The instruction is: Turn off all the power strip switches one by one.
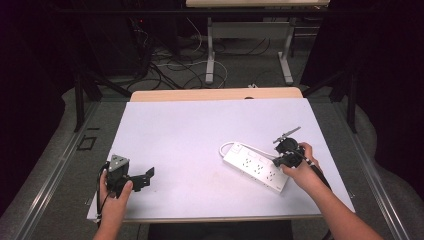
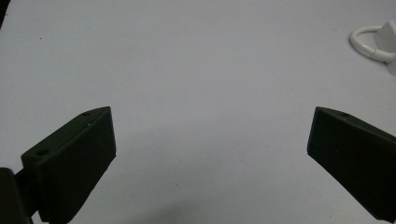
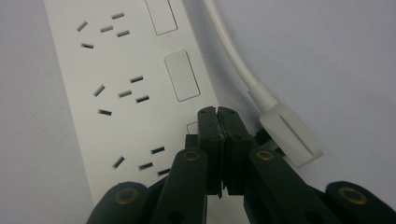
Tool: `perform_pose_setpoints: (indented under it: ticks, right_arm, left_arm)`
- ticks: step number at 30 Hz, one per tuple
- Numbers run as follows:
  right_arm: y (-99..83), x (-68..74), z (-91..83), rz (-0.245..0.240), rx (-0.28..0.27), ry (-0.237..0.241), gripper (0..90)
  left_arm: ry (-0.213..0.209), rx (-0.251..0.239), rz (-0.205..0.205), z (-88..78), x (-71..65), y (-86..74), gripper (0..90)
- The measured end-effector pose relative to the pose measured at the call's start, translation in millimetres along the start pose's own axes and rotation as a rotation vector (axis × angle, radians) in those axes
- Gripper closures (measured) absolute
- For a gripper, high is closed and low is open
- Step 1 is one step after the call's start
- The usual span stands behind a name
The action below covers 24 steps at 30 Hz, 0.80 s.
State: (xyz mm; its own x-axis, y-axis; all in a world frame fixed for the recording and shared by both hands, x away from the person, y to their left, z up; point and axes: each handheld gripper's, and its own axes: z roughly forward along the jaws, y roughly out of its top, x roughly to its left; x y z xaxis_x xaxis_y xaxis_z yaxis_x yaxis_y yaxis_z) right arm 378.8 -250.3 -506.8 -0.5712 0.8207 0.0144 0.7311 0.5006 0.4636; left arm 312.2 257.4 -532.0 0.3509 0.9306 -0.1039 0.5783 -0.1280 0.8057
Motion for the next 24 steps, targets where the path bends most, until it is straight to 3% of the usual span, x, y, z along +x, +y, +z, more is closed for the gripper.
perform_pose_setpoints:
  ticks: [16,18,24]
  right_arm:
    - [-8.8,-3.0,-3.6,0.021,0.005,0.009,88.8]
    - [-8.1,-2.5,-2.5,0.023,0.009,-0.01,88.8]
    - [-8.2,-1.8,-2.6,0.034,0.012,-0.011,89.0]
  left_arm:
    - [0.0,-0.001,-0.002,0.2,-0.3,-0.1,1.0]
    - [0.001,-0.001,-0.002,0.0,-0.1,-0.2,1.0]
    - [0.002,-0.001,-0.003,-0.2,0.2,-0.2,1.0]
